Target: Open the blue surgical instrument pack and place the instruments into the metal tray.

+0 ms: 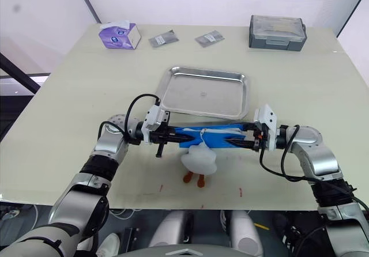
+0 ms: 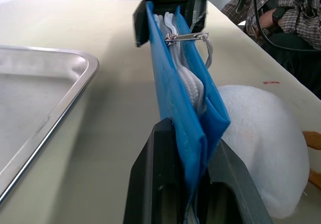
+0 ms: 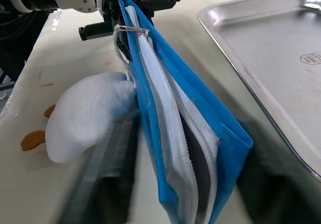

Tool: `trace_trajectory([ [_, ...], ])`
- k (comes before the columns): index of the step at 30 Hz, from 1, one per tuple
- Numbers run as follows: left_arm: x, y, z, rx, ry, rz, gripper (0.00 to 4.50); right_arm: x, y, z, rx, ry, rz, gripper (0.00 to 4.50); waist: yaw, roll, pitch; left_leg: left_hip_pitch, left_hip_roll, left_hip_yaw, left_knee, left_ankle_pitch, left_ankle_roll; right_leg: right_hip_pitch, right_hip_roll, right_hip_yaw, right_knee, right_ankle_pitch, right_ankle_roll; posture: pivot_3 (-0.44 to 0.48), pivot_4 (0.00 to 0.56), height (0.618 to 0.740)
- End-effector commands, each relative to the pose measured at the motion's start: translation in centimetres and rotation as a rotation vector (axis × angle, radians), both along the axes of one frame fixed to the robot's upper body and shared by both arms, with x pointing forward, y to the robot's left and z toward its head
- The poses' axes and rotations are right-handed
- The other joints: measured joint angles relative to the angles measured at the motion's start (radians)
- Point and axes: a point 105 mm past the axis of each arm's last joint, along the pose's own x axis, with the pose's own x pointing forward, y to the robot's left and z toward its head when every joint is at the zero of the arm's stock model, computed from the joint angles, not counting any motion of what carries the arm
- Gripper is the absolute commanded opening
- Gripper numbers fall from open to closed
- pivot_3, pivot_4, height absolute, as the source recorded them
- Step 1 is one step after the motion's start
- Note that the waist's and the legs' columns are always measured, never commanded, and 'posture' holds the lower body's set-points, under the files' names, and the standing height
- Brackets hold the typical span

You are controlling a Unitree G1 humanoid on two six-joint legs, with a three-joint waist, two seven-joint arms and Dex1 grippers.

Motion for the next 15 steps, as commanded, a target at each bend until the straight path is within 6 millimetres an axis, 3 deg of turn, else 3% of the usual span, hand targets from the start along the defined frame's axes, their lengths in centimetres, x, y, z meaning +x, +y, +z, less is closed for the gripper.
trace_trajectory([
  [1,-0.4,0.1,0.5,0.004,-0.017,-0.025,0.00,-0.2,0.0,0.6,0.013,-0.032,0.014,0.39,0.000,0.000,0.000,0.000,0.000,0.000,0.000,0.000,0.000,0.000,0.000,0.000,0.000,0.000,0.000,0.000,0.150,0.738],
  [2,-0.5,0.1,0.5,-0.002,-0.009,-0.026,0.00,-0.2,0.0,0.6,0.012,-0.031,0.013,0.07,0.000,0.000,0.000,0.000,0.000,0.000,0.000,0.000,0.000,0.000,0.000,0.000,0.000,0.000,0.000,0.000,0.150,0.738],
  [10,-0.5,0.1,1.4,-0.048,0.046,-0.017,0.00,-0.4,-0.2,0.6,0.019,-0.031,0.000,0.07,0.001,0.000,0.000,0.000,0.000,0.000,0.000,0.000,0.000,0.000,0.000,0.000,0.000,0.000,0.000,0.000,0.150,0.738],
  [11,-0.4,0.3,1.6,-0.052,0.047,-0.010,0.88,-0.5,-0.2,0.7,0.020,-0.031,-0.001,0.00,0.000,0.000,0.000,0.000,0.000,0.000,0.000,0.000,0.000,0.000,0.000,0.000,0.000,0.000,0.000,0.000,0.150,0.738],
  [14,-0.3,0.9,2.0,-0.061,0.045,0.011,2.06,-0.7,-0.3,0.7,0.019,-0.031,-0.002,0.00,0.000,0.000,0.000,0.000,0.000,0.000,0.000,0.000,0.000,0.000,0.000,0.000,0.000,0.000,0.000,0.000,0.150,0.738],
  [15,-0.2,1.3,2.2,-0.061,0.042,0.024,2.74,-0.7,-0.4,0.7,0.020,-0.030,-0.003,0.00,0.000,0.000,0.000,0.000,0.000,0.000,0.000,0.000,0.000,0.000,0.000,0.000,0.000,0.000,0.000,0.000,0.150,0.738],
])
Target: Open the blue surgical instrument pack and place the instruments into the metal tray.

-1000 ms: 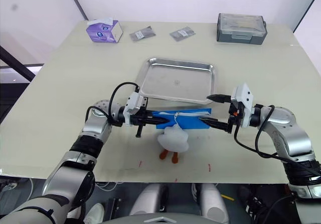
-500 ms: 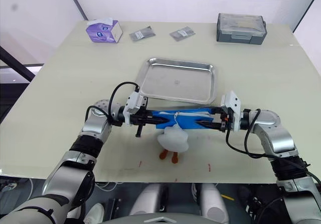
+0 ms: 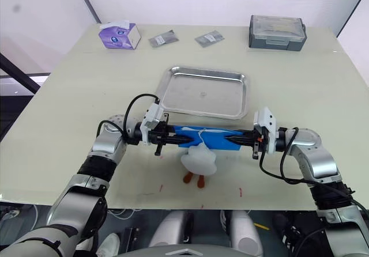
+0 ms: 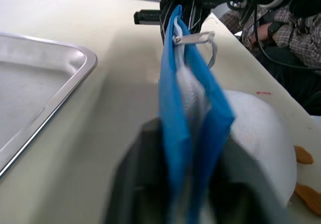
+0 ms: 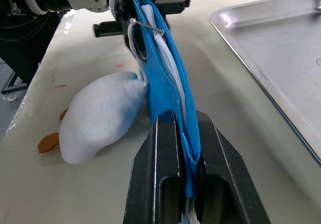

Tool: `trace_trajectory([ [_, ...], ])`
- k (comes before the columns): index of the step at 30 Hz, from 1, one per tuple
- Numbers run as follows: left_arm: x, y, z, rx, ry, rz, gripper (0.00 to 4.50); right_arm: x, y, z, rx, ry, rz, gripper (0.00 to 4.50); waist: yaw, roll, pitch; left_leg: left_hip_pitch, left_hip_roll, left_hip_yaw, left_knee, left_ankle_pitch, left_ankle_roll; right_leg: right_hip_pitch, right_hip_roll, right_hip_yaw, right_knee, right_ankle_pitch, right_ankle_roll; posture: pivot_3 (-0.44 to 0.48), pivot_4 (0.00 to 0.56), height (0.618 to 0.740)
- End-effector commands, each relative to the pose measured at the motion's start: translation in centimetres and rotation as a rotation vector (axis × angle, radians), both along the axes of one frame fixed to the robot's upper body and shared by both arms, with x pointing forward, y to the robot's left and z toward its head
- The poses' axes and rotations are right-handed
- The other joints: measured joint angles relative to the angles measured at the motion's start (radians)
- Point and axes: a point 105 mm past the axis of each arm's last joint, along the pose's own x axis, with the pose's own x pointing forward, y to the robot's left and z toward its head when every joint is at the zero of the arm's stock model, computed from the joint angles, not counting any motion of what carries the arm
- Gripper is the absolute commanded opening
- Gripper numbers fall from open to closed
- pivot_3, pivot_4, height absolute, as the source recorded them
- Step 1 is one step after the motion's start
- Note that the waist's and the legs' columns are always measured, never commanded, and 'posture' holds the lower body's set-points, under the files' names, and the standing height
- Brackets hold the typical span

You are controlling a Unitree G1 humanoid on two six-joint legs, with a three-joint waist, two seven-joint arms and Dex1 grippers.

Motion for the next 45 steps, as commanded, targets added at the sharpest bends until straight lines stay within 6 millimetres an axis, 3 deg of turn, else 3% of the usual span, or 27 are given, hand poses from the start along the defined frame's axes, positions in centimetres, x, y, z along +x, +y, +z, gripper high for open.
trace_trajectory([
  [1,0.0,1.3,1.5,-0.021,-0.041,0.021,2.94,-0.1,-0.5,0.9,0.011,-0.031,-0.018,0.00,0.000,0.000,0.000,0.000,0.000,0.000,0.000,0.000,0.000,0.000,0.000,0.000,0.000,0.000,0.000,0.000,0.150,0.738],
  [3,-0.1,2.1,1.8,-0.020,-0.041,0.041,3.84,-0.2,-0.6,0.9,0.010,-0.030,-0.021,0.00,0.001,0.000,0.000,0.000,0.000,0.000,0.000,0.000,0.000,0.000,0.000,0.000,0.000,0.000,0.000,0.000,0.150,0.738],
  [5,-0.8,3.2,2.1,-0.020,-0.016,0.048,4.38,-0.3,-0.7,0.9,0.012,-0.029,-0.027,0.00,0.001,0.000,0.000,0.000,0.000,0.000,0.000,0.000,0.000,0.000,0.000,0.000,0.000,0.000,0.000,0.000,0.150,0.738],
  [12,-3.9,4.3,3.3,-0.093,0.118,0.018,4.38,-0.4,-0.8,0.7,-0.006,-0.034,-0.031,0.00,0.002,0.000,0.000,0.000,0.002,0.000,0.000,0.000,0.000,0.000,-0.001,0.000,0.000,0.000,0.000,0.000,0.150,0.738],
  [15,-5.7,3.6,2.7,-0.081,0.172,-0.021,4.38,-0.3,-0.8,0.7,-0.008,-0.038,-0.032,0.00,0.001,0.001,0.000,0.000,0.002,0.000,0.000,0.000,0.000,0.000,-0.001,0.000,0.000,0.000,0.000,0.000,0.150,0.738],
  [19,-6.5,2.0,1.3,-0.046,0.183,-0.022,4.38,-0.3,-0.6,0.9,0.000,-0.040,-0.030,0.00,0.002,0.001,0.000,0.000,0.002,0.000,0.000,0.000,0.000,0.000,-0.001,0.000,0.000,0.000,0.000,0.000,0.150,0.738],
  [28,-4.8,-1.6,-2.3,0.022,0.075,0.090,4.38,-0.4,-0.4,1.1,0.005,-0.050,-0.036,0.00,0.003,0.001,0.000,0.000,0.002,0.000,0.000,0.000,0.000,0.000,-0.001,0.001,0.000,0.000,0.000,0.000,0.150,0.738],
  [33,-4.6,-1.7,-4.5,0.129,0.015,0.071,4.38,-0.5,-0.6,1.1,0.001,-0.054,-0.046,0.00,0.002,0.001,0.000,0.000,0.001,0.001,0.000,0.000,0.000,0.000,-0.001,0.001,0.000,0.000,0.000,0.000,0.150,0.738],
  [36,-4.0,-1.9,-3.9,0.064,0.034,0.091,3.56,-0.4,-0.8,1.2,-0.002,-0.056,-0.050,0.00,0.003,0.001,0.000,0.000,0.001,0.001,0.000,0.000,0.000,0.000,-0.001,0.001,0.000,0.000,0.000,0.000,0.150,0.738],
  [42,-5.1,-2.0,-1.6,-0.082,0.067,0.013,0.60,-0.4,-0.9,1.2,-0.006,-0.058,-0.049,0.00,0.002,0.001,0.000,0.000,0.001,0.001,0.000,0.000,0.000,0.000,-0.001,0.001,0.000,0.000,0.000,0.000,0.150,0.738],
  [44,-5.5,-1.6,0.0,-0.163,0.091,-0.009,0.02,-0.5,-0.9,1.2,-0.006,-0.056,-0.044,0.00,0.002,0.001,0.000,0.000,0.002,0.001,0.000,0.000,0.000,0.000,-0.001,0.001,0.000,0.000,0.000,0.000,0.150,0.738],
  [45,-5.6,-1.3,0.6,-0.186,0.101,-0.009,0.02,-0.5,-0.9,1.2,-0.007,-0.054,-0.041,0.00,0.002,0.001,0.000,0.000,0.002,0.001,0.000,0.000,0.000,0.000,-0.001,0.001,0.000,0.000,0.000,0.000,0.150,0.738],
])
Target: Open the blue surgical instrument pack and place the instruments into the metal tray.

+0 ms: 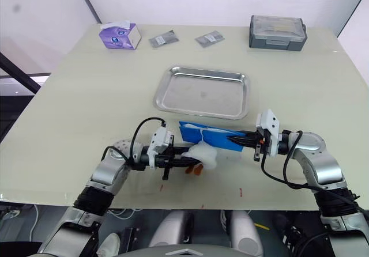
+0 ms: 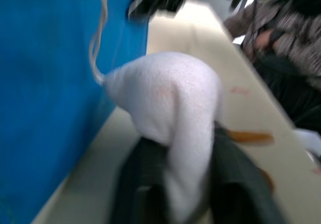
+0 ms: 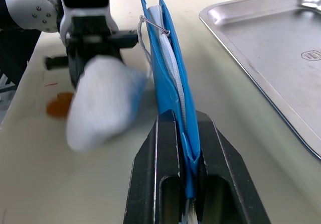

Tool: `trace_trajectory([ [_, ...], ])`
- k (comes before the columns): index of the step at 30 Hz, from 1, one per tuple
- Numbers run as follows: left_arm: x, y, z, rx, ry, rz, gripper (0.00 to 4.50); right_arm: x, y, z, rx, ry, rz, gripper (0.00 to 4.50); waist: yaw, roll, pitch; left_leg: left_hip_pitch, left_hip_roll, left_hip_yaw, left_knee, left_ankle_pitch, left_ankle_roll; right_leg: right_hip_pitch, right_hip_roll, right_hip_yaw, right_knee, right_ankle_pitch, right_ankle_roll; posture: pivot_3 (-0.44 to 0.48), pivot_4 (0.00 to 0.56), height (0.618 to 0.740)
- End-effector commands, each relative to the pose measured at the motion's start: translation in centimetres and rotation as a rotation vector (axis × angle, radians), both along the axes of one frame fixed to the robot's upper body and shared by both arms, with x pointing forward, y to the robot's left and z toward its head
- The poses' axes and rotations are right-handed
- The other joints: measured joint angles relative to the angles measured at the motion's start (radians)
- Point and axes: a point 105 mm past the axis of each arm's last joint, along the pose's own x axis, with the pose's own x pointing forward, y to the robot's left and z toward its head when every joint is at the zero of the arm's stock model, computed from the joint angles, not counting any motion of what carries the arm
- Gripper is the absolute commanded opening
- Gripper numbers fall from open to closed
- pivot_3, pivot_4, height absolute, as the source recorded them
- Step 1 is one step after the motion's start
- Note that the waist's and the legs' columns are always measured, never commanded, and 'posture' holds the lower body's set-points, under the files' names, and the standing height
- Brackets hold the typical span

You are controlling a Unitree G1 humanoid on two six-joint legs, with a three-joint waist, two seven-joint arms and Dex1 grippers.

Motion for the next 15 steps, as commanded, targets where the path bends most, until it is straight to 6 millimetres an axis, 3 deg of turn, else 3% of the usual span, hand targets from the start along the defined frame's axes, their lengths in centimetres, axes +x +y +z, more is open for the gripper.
trace_trajectory([
  [1,-0.6,1.1,3.5,-0.123,-0.007,-0.028,0.02,-0.1,-0.3,1.1,0.005,-0.042,0.006,0.00,0.000,0.000,0.000,0.000,0.000,0.000,0.000,0.000,0.000,0.000,0.000,0.000,0.000,0.000,0.000,0.000,0.150,0.738],
  [6,-0.2,4.4,4.9,-0.113,0.000,0.039,0.02,-0.1,-0.4,1.2,0.013,-0.063,0.022,0.00,-0.002,0.000,0.000,0.000,0.000,0.000,0.000,0.000,0.000,0.000,0.000,0.000,0.000,0.000,0.000,0.000,0.150,0.738],
  [15,1.0,10.9,5.6,0.022,-0.043,0.195,0.02,-0.4,-0.9,1.1,0.023,-0.062,0.042,0.00,-0.001,0.001,0.000,0.000,0.000,0.000,0.000,0.000,0.000,0.000,0.000,0.000,0.000,0.000,0.000,0.000,0.150,0.738],
])
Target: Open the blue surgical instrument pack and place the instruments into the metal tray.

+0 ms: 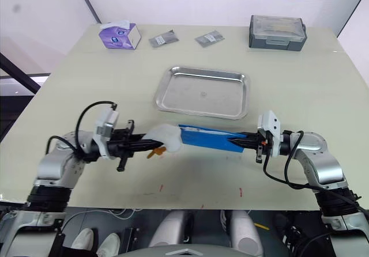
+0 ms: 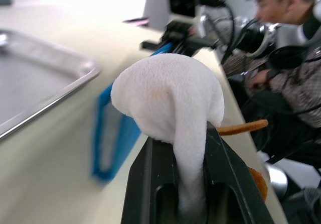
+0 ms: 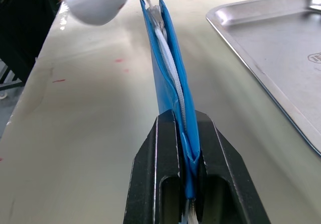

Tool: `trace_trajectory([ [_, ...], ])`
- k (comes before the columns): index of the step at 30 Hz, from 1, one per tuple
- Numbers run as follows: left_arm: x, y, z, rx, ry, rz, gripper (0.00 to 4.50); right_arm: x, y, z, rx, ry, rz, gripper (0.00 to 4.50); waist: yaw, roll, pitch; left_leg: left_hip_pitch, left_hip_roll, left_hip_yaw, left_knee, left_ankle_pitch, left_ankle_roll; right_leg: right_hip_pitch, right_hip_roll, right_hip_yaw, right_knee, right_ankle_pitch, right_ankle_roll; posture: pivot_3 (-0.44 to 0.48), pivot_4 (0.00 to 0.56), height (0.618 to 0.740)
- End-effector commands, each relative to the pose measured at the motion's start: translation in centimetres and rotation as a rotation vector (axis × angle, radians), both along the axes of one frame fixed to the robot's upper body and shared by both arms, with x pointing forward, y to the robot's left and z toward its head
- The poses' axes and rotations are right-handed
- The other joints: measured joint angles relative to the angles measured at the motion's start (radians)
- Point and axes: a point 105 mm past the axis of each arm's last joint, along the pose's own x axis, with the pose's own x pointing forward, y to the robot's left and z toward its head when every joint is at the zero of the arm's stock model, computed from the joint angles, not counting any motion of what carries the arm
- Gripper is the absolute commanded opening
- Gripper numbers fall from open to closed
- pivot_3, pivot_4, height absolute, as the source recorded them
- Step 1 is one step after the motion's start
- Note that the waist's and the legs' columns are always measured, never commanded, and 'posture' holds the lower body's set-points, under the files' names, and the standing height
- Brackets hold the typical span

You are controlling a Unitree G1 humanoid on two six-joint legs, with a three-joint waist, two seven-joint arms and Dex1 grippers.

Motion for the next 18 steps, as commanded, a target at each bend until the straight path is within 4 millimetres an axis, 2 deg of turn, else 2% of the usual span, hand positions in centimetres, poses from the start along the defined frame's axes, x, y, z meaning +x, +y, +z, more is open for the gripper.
trace_trajectory([
  [1,0.4,2.2,1.0,0.029,-0.056,0.052,0.02,0.0,-0.8,1.3,0.032,-0.049,-0.004,0.00,0.001,0.000,0.000,0.000,0.000,0.000,0.000,0.000,0.000,0.000,0.000,0.000,0.000,0.000,0.000,0.000,0.150,0.738],
  [6,0.3,4.2,0.5,0.057,-0.026,0.105,0.02,-0.1,-0.8,2.3,0.108,-0.025,0.015,0.00,0.000,0.000,0.000,0.000,0.000,0.000,0.000,0.000,0.000,0.000,0.000,0.000,0.000,0.000,0.000,0.000,0.150,0.738],
  [12,0.1,5.2,-0.5,0.064,0.003,0.144,0.02,-0.4,-0.5,3.9,0.234,0.028,0.030,0.00,0.000,0.000,0.000,0.000,0.000,0.000,0.000,0.000,0.000,0.000,0.000,0.000,0.000,0.000,0.000,0.000,0.150,0.738],
  [15,-0.4,5.4,-1.3,0.072,0.031,0.151,0.02,-0.5,-0.3,5.2,0.323,0.056,0.038,0.00,-0.001,0.001,0.001,0.000,0.001,0.000,0.000,0.000,0.000,0.000,0.000,0.000,0.000,0.000,0.000,0.000,0.150,0.738],
  [18,-1.1,4.6,-1.8,0.060,0.059,0.127,0.02,-0.5,0.2,6.4,0.421,0.088,0.049,0.00,-0.001,0.001,0.001,0.000,0.001,0.000,0.000,0.000,0.000,0.000,0.000,0.000,0.000,0.000,0.000,0.000,0.150,0.738],
])
